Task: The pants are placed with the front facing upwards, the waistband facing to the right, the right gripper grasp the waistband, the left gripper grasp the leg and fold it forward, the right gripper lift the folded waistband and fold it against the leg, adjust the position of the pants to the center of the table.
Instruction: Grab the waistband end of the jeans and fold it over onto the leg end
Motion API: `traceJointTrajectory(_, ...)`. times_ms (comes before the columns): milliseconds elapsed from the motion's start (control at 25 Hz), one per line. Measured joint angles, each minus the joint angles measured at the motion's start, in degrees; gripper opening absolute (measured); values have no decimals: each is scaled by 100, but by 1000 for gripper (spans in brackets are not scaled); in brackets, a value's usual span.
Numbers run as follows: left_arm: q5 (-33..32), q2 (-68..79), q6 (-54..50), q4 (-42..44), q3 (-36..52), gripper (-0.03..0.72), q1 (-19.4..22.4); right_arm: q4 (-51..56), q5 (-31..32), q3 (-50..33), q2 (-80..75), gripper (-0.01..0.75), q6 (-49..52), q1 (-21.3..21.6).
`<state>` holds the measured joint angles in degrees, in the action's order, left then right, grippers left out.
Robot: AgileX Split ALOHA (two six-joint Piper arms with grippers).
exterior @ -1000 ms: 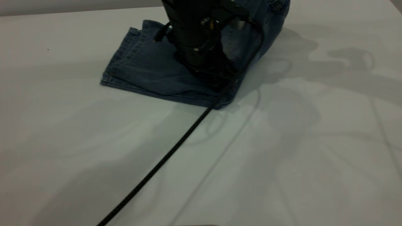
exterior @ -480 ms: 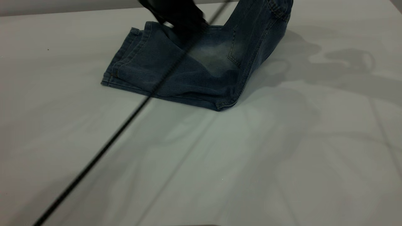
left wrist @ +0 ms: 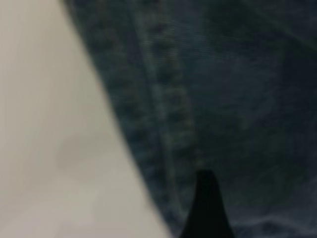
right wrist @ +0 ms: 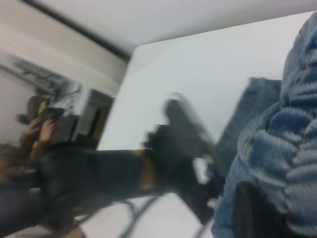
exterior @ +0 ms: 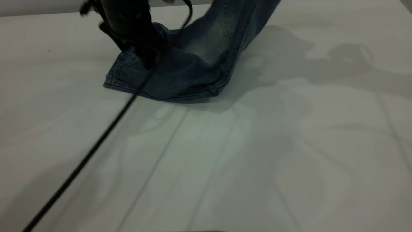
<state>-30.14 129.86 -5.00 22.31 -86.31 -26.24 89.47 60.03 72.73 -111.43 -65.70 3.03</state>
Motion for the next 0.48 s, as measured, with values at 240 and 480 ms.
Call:
traceJointTrajectory(240, 308, 346, 10, -224, 5, 493, -212, 88, 375, 110, 0, 85, 5, 0)
traceJointTrajectory(480, 578, 395, 10, -332, 0, 493, -604, 300, 527, 129, 0, 86, -98, 0)
